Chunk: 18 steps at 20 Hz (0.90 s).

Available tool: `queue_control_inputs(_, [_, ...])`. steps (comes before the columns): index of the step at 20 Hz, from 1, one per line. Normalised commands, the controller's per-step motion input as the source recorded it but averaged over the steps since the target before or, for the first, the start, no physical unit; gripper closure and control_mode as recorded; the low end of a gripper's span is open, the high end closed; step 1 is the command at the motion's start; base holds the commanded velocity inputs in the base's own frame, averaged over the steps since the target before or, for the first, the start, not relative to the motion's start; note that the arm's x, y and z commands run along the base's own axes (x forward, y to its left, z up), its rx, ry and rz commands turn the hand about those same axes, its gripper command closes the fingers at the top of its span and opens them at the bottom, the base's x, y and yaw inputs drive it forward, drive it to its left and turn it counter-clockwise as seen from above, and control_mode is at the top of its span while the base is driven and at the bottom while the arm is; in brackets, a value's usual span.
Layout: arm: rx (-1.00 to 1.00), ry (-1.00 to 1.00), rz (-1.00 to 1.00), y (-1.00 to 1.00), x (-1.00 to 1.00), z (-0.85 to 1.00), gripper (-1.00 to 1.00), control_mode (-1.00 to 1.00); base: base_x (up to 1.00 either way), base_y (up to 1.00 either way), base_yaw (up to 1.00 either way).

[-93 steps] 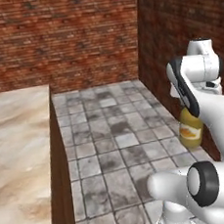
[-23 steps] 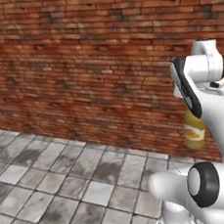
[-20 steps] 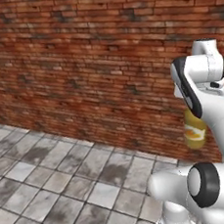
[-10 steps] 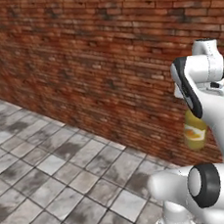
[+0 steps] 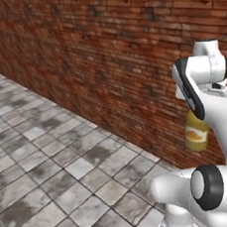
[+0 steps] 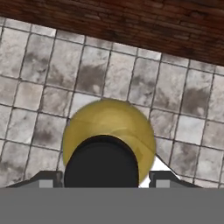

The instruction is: There is a wine glass and glass cup on the dining counter. Place the wine bottle next to the wine glass and the juice bottle next to the glass cup.

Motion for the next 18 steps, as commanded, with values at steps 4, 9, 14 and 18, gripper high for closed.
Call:
queue_control_inputs(4, [0.00, 0.00, 0.00, 0.00, 0.00, 0.00, 1.00, 1.00, 0.88, 0.00, 0.26])
queue_control_inputs(9, [0.00, 0.00, 0.00, 0.00, 0.00, 0.00, 1.00, 1.00, 0.90, 0.02, 0.23])
queue_control_inputs(14, [0.00, 0.00, 0.00, 0.00, 0.00, 0.00, 1.00, 1.00, 0.90, 0.03, 0.22])
queue_control_inputs(18, [0.00, 0.00, 0.00, 0.00, 0.00, 0.00, 1.00, 1.00, 0.91, 0.02, 0.20])
